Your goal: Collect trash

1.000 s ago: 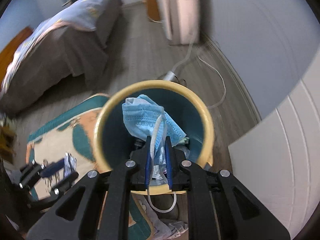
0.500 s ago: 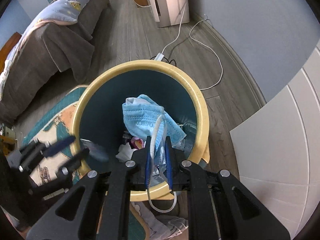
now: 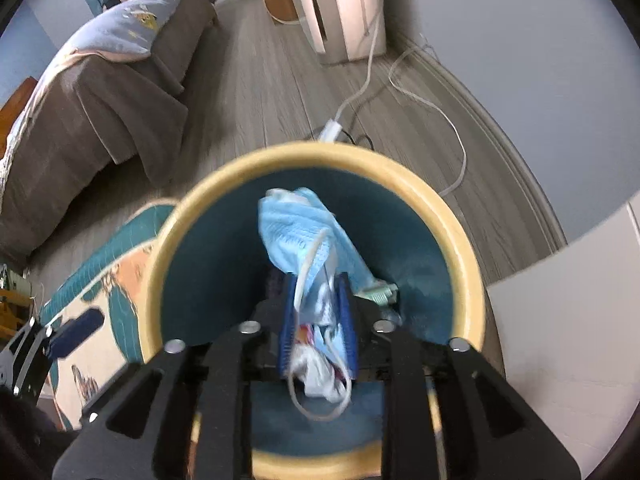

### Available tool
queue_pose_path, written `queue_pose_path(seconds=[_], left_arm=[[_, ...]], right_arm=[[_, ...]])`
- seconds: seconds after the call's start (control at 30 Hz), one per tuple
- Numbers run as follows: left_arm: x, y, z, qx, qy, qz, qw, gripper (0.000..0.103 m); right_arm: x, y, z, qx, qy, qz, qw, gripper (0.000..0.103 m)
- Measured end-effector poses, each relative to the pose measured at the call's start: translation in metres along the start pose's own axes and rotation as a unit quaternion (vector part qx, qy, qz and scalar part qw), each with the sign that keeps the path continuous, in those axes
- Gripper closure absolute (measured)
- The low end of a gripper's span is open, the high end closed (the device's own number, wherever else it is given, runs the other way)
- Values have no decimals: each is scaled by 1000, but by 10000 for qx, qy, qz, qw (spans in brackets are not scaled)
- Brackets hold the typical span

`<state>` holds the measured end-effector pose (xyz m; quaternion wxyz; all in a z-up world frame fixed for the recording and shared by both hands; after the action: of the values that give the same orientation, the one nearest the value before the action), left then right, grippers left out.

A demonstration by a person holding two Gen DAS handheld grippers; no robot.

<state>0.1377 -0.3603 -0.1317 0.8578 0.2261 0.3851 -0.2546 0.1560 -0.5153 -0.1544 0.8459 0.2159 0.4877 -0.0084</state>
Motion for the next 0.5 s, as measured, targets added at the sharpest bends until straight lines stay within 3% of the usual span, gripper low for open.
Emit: queue_pose_path(seconds=[0.03,0.07,0.17,0.33,0.4,0.5], left_arm=[[-2,3,-1,-50,5,-19,10000,47],[-4,5,-2,-82,2,-24,10000,46],[-8,10,-4,-118,-22,-48,9999,45],[-23,12,-9,-217,-54,-58,9997,42],[-33,13,-10,-294,-71,-75,9995,25],[-56,13,-7,-349,-194,-6,9992,8]], right_arm=[[4,-1,0,-5,22,-57,10000,43],[7,-3,-2,-11,36,-148,9999,38],[7,-14,-9,13,141,-398,9991,37],[-19,-20,-9,-12,-12,-433,9991,37],[-36,-16,-13,-64,-65,-382,9992,36],[-72,-10,-17,-61,-179,-336,9993,31]])
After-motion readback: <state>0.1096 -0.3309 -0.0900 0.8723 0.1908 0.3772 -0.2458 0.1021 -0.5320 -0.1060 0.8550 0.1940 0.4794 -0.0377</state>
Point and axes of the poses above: each gripper's, at about its wrist camera, not at the fingertips, and x roughly the way its jaws point, y to its left, z to its top, the point moved 7 cm from there along x, roughly the way its jaws point, and after that the axes turned 11 degrees about z, right-handed, at the moved point
